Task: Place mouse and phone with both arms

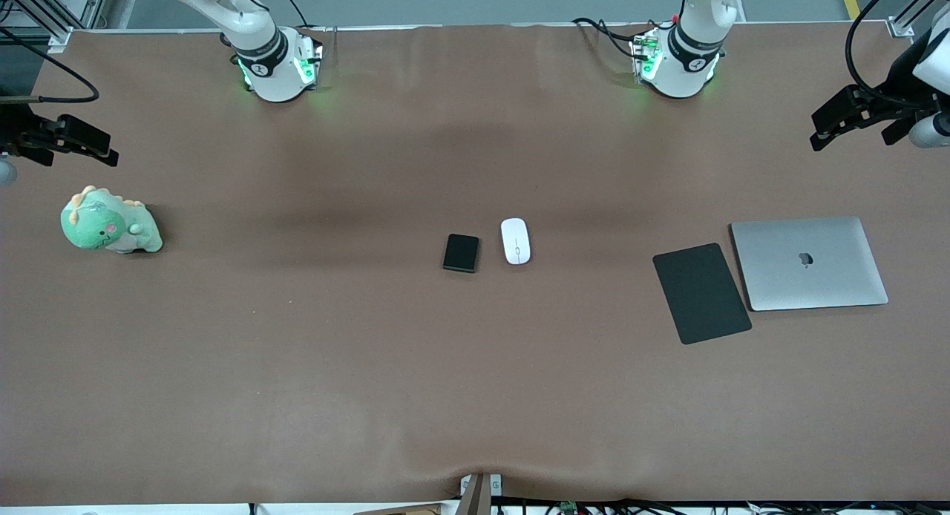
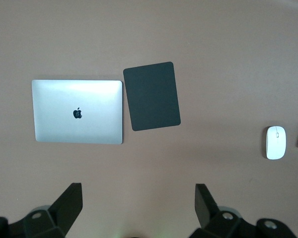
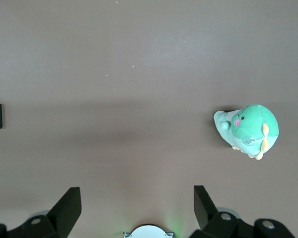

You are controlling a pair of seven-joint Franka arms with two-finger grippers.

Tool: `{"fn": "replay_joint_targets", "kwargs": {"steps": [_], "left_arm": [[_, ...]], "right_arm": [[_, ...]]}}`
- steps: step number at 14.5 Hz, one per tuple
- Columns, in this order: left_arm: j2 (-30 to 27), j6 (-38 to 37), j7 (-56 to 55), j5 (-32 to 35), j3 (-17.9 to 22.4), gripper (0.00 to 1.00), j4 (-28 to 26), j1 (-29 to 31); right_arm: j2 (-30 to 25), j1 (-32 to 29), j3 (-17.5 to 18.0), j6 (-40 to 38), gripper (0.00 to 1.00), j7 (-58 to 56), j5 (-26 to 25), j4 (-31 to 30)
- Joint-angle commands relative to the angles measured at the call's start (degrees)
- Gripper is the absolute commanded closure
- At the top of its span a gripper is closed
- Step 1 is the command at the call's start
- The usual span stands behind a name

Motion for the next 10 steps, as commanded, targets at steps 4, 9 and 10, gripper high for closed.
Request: {"fn": "replay_joint_targets", "kwargs": {"steps": [4,9,10], "left_arm": [[0.1,-1.2,0.9,0.5,-0.3,0.0,0.8,0.1],[3.1,-1.2,0.1,-0.1,-1.3,0.0,3.7,-0.9],[4.1,-1.2,-0.1,-0.1,-1.8,0.0,3.6,-1.2]], "right_arm": [[-1.5,0.2,-0.4,-0.1,0.0,-0.8,0.3,-1.5],[-1.4,0.1,-0.5,-0.4,0.0,-0.8,0.3,-1.4],[-1.4,0.1,-0.5,-0.4,0.0,-0.8,0.3,-1.4]]}}
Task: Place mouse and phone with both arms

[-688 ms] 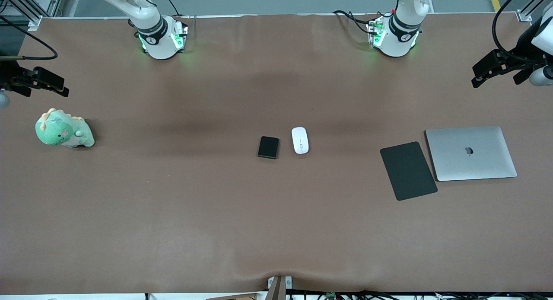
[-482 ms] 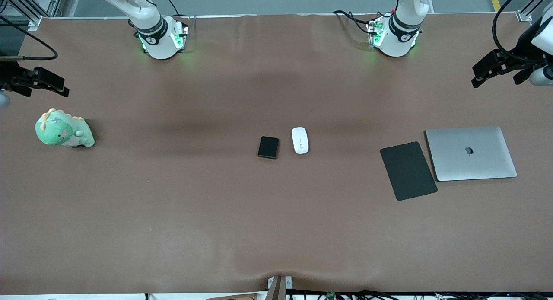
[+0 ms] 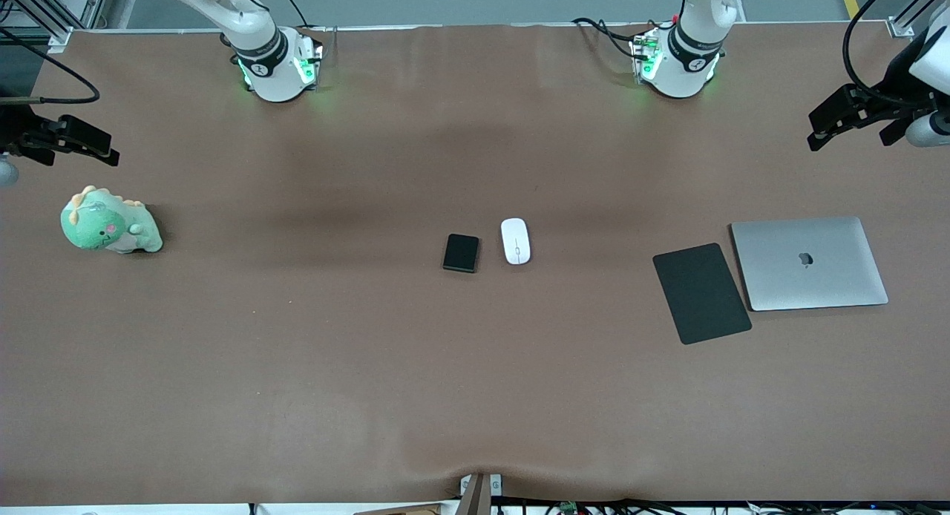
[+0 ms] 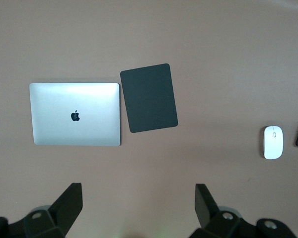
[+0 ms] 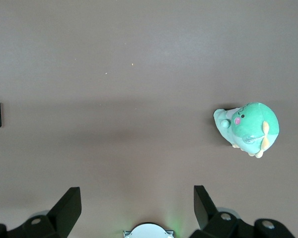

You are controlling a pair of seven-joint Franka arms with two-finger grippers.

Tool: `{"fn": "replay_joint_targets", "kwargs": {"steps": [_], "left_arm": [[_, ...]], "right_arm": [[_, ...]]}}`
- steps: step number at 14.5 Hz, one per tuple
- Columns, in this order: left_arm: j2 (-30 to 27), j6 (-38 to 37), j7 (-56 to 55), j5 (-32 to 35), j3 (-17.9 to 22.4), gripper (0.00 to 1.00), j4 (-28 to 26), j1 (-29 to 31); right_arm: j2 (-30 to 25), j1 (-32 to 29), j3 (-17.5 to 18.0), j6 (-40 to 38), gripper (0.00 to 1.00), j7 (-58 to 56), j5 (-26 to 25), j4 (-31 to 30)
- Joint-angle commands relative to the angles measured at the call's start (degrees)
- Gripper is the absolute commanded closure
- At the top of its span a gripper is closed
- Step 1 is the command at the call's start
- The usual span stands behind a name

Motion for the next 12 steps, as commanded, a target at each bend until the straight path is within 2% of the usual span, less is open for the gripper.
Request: {"fn": "replay_joint_targets", "kwargs": {"steps": [1,4,6,8,10,12], "left_arm": [[4.8,-1.1,-0.4,-0.2,-3.0,0.0,2.5,-1.5],[10.1,1.5,-6.9,-0.1,-8.2,0.0,2.2,-3.4],[13.7,6.5,-14.4,0.7,-10.5,0.0,2.0,-7.4],[18.1,11.5,-23.2,0.9,-10.5,0.0,1.9,-12.7],[22.4,16.8,-29.4,3.8,-10.5,0.0,0.7,-17.4],[26.2,23.6,-34.4,5.0,-10.5,0.0,-0.5,-20.3]], "right_arm": [[-1.4,0.2,-0.3,-0.1,0.0,-0.8,0.3,-1.2],[-1.2,0.7,-1.9,-0.2,0.0,-0.9,0.3,-1.0],[-1.0,0.3,-1.9,0.0,0.0,-0.8,0.3,-0.9],[-0.1,0.8,-2.0,0.0,0.0,-0.8,0.5,0.0],[1.2,1.5,-2.1,-0.1,0.0,-0.8,0.5,0.6],[1.5,1.2,-2.1,-0.2,0.0,-0.9,0.5,1.0]]}}
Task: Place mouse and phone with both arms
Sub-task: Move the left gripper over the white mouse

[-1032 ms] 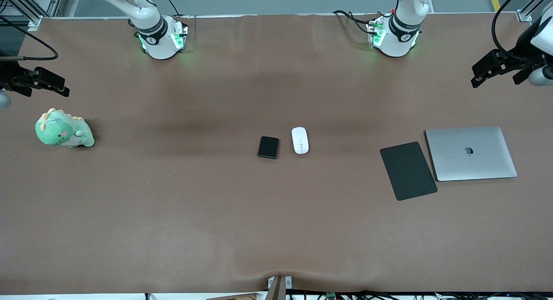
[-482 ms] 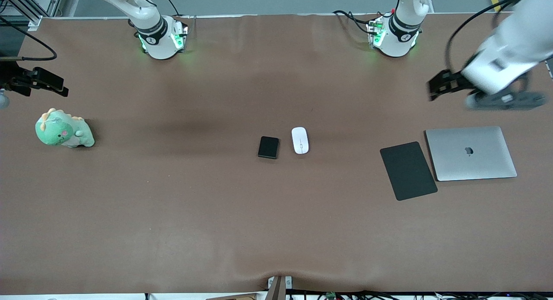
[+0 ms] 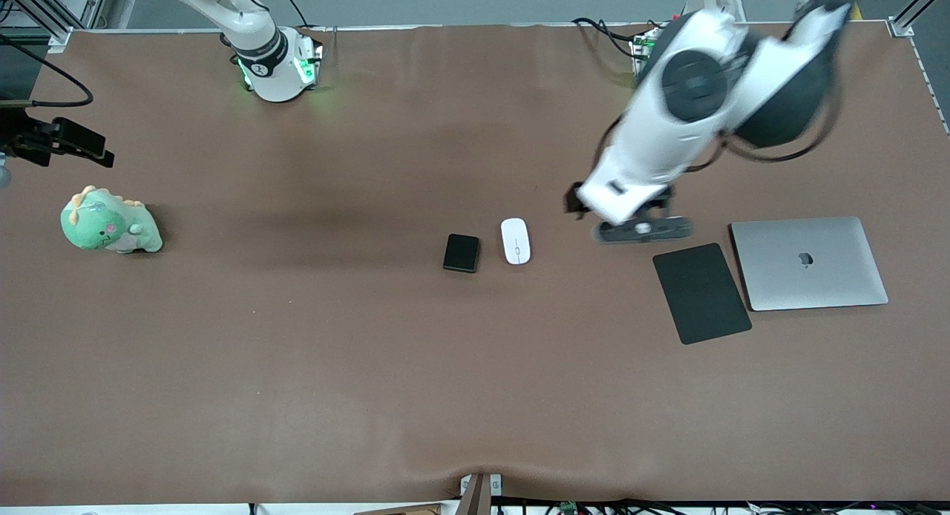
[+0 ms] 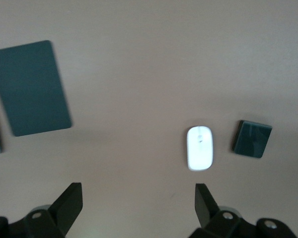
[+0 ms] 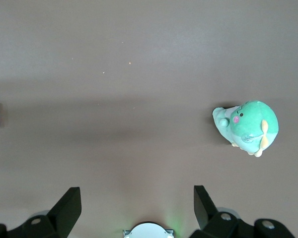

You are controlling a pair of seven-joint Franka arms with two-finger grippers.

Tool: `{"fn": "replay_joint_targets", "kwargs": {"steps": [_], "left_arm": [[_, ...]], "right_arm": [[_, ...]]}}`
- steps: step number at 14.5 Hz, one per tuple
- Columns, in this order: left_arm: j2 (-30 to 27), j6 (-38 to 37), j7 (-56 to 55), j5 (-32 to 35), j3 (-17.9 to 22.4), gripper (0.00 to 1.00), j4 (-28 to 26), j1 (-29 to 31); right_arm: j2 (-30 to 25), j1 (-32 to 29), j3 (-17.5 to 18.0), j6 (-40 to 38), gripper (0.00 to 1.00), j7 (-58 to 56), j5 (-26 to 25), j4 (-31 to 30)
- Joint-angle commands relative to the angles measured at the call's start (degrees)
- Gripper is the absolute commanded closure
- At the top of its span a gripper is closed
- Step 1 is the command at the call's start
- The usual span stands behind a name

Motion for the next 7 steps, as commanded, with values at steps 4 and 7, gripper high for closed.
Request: {"fn": "replay_joint_targets", "kwargs": {"steps": [4,7], "left_arm": [[12.5,11.6,-12.9,5.9,0.0,0.0,-0.7,-6.7],[15.6,21.2,-15.2,7.5,0.0,0.0,-5.7,-8.2]], "right_arm": [[1.9,0.8,-0.6,-0.3,0.0,-0.5,0.3,1.0],[2.9,0.8,-0.6,-2.2,0.0,-0.4,0.2,0.9]]}}
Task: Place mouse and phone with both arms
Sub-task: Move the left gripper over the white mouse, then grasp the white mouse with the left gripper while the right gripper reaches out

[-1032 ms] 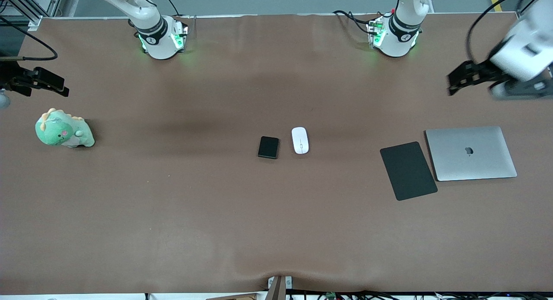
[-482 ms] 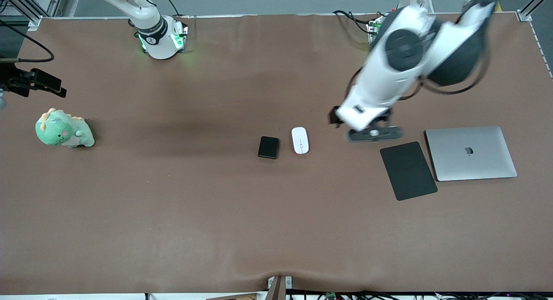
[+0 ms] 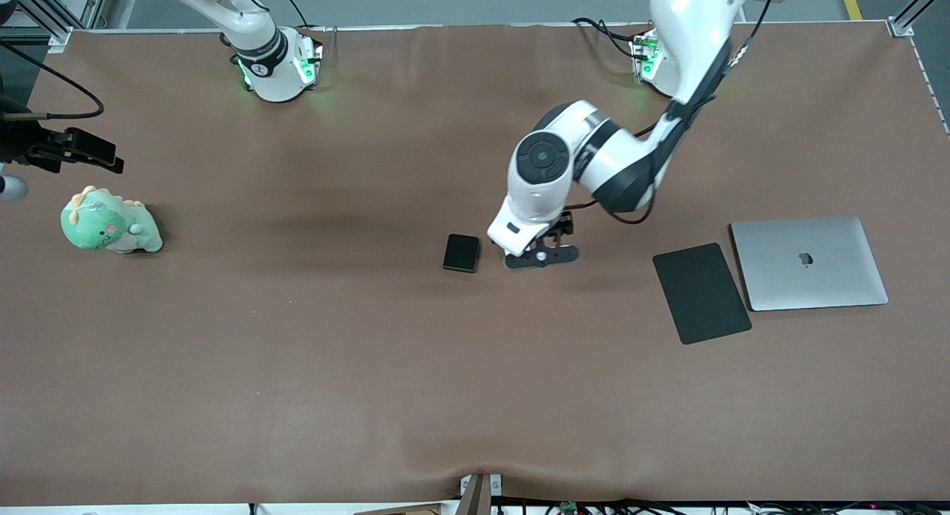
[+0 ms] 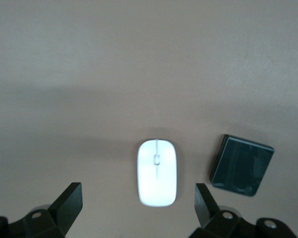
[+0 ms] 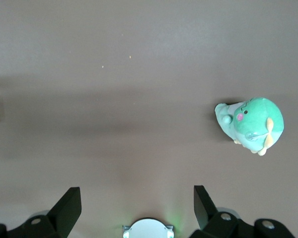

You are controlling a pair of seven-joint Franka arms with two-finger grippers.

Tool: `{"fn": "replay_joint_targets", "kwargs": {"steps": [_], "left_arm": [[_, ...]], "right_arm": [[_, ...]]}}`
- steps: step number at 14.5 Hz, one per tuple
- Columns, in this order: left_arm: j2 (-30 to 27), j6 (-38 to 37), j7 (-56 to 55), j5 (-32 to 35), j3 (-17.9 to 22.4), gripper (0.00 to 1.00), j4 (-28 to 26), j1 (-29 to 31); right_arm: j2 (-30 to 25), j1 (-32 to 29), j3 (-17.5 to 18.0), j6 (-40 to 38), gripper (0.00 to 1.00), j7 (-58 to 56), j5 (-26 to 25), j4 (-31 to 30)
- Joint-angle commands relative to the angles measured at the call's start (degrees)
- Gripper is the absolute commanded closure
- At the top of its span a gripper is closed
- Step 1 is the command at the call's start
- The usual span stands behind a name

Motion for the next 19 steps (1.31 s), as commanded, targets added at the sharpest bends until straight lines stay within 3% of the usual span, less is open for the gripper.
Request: {"fn": "replay_joint_targets", "kwargs": {"steps": [1,10,17,19], "left_arm": [[1.6,6.9,-2.6,1.7,0.0,0.0,-3.8,-0.4],[6.7,8.6,-5.4,4.5,0.1,0.0,-4.2,-2.0],[7.1,8.7,-6.0,4.5,0.1,0.03,-5.2,-2.0],[7.3,8.7,-6.0,4.5,0.1,0.05,-5.2,-2.1]], "right_arm": [[2.3,0.5,-0.5,-1.2,0.0,-0.4,0.2,0.9],[5.9,2.9,0.1,0.0,0.0,0.2,0.4,0.3],[6.2,5.6,0.6,7.7,0.0,0.5,0.6,-6.1],[6.2,5.7,0.6,10.5,0.0,1.2,3.0,-8.4]]}}
